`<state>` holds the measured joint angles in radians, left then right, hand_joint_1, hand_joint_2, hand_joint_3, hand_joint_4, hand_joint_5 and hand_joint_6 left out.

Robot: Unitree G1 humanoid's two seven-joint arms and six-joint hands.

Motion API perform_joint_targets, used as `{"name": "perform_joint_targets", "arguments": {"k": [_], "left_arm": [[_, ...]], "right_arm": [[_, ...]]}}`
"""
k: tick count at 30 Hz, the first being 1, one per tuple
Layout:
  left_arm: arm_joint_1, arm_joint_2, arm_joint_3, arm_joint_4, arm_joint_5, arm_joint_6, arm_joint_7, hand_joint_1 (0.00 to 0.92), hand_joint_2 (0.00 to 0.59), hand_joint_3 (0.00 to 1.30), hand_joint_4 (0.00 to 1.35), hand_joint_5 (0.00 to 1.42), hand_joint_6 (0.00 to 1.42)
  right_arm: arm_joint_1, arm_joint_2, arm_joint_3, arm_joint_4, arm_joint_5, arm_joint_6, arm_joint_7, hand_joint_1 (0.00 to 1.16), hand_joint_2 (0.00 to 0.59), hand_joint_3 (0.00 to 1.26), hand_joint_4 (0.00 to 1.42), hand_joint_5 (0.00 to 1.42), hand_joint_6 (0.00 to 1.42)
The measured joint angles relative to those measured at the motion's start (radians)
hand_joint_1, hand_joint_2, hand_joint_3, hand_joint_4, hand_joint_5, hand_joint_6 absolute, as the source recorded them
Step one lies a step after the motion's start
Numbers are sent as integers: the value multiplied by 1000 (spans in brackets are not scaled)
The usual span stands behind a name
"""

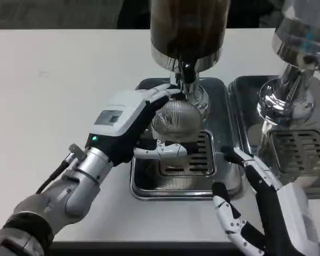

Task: Grasp the cup under the faucet to collect the drink, then remove the cup.

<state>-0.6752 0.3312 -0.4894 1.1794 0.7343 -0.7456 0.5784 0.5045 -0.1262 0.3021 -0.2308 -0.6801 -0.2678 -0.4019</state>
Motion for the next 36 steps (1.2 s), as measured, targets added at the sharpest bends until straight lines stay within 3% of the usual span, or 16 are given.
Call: {"name": "perform_joint_targets", "arguments": {"k": [15, 36], "left_arm": [[-21, -5, 4, -4, -3, -20, 1, 228, 68, 281, 151, 262, 261], [121, 128, 104, -177, -74, -172, 4, 184, 57, 281, 151, 272, 263]], "right_arm": [[5, 2, 1, 0, 4, 0, 5, 398, 457, 250, 273, 157, 162], [-52, -4, 0, 46, 44, -4, 11, 384, 458, 250, 285, 170, 162]]}}
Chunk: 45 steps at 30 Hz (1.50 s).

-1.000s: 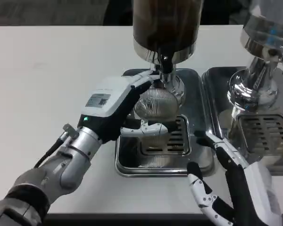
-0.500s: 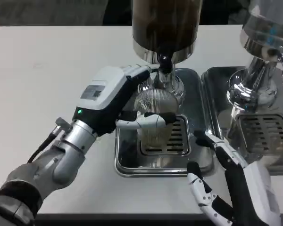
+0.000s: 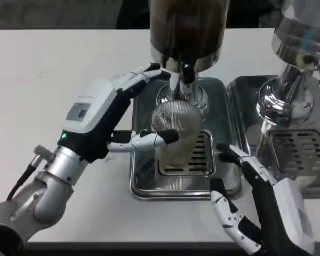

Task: Grasp the cup under the faucet to collect the drink, then remove the cup.

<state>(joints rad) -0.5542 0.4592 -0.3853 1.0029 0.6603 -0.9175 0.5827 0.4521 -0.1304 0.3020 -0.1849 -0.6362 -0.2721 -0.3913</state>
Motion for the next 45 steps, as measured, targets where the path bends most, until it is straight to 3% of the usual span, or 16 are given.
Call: {"name": "perform_joint_targets", "arguments": {"k": [5, 12, 18, 25, 30, 34, 39, 45], "left_arm": [[74, 40, 40, -62, -33, -48, -26, 131, 57, 294, 181, 311, 318], [166, 95, 150, -195, -168, -162, -109, 64, 72, 328, 254, 381, 407], [197, 118, 243, -284, -399, -225, -282, 26, 78, 379, 348, 463, 457], [197, 123, 264, -389, -698, -206, -554, 0, 72, 380, 381, 485, 453], [182, 122, 272, -475, -943, -80, -829, 0, 77, 361, 347, 431, 388], [135, 90, 311, -530, -1138, 84, -1080, 0, 68, 321, 321, 398, 343], [102, 52, 362, -579, -1221, 233, -1254, 0, 65, 298, 295, 374, 301], [72, 8, 413, -619, -1257, 395, -1382, 0, 66, 217, 191, 278, 238]], "right_arm": [[-8, -2, -3, 14, 4, -1, 0, 380, 454, 250, 285, 170, 162], [-16, -2, -6, 18, 7, -7, 0, 376, 453, 250, 285, 170, 162], [-24, -2, -8, 32, 13, -18, 0, 377, 458, 250, 285, 170, 162], [-49, -2, -14, 52, 18, -29, 0, 379, 460, 250, 285, 170, 155], [-62, -4, -20, 61, 18, -35, 0, 380, 461, 250, 285, 170, 148], [-75, -6, -24, 70, 32, -39, 0, 380, 461, 250, 285, 170, 146], [-79, -6, -29, 77, 35, -40, 0, 381, 461, 250, 285, 170, 145], [-79, -3, -31, 79, 35, -41, 0, 381, 461, 250, 285, 170, 145]]}}
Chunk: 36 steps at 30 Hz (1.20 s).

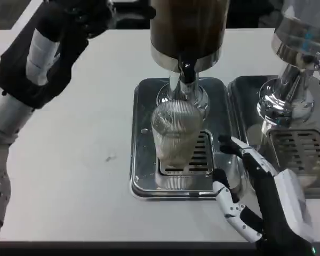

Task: Grasp the cup under the faucet to collect the drink, then remove the cup.

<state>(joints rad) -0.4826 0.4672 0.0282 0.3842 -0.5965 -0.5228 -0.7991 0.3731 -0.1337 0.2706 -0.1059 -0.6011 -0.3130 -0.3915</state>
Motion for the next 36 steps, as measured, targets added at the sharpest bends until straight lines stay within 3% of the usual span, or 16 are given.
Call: {"name": "perform_joint_targets", "arguments": {"k": [7, 16, 36], "left_arm": [[-29, -34, 37, -13, -9, 149, -117, 0, 62, 162, 93, 180, 150], [-106, -76, 48, 86, 24, 218, -197, 0, 63, 132, 53, 140, 107], [-223, -128, 81, 377, 155, 186, -272, 0, 76, 140, 75, 160, 105]], "right_arm": [[2, 5, -2, 6, 0, -2, -6, 381, 461, 250, 285, 170, 145], [2, 15, 1, 26, 0, -11, -21, 381, 461, 257, 285, 170, 144], [14, 38, 11, 40, -5, -14, -60, 382, 461, 287, 294, 170, 143]]}}
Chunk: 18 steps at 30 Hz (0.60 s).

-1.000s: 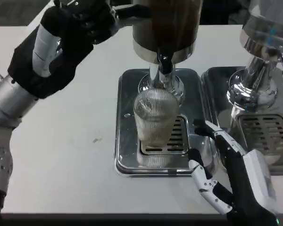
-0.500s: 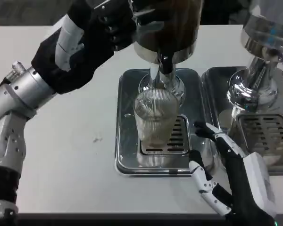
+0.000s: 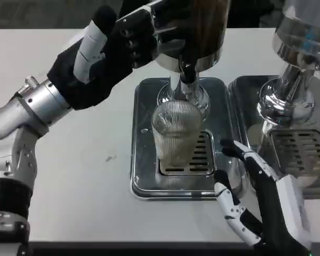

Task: Grasp the cup under the faucet to collect the drink, then remove the cup.

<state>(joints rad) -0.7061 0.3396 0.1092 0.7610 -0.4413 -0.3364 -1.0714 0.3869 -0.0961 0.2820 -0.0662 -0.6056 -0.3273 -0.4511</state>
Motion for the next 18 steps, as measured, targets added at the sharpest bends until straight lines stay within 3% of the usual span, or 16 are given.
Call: {"name": "perform_joint_targets", "arguments": {"k": [18], "left_arm": [[-18, -28, -7, 115, 100, -74, -14, 0, 65, 131, 53, 137, 90]], "right_arm": [[12, 4, 1, -1, 2, 0, -5, 375, 453, 302, 294, 170, 143]]}}
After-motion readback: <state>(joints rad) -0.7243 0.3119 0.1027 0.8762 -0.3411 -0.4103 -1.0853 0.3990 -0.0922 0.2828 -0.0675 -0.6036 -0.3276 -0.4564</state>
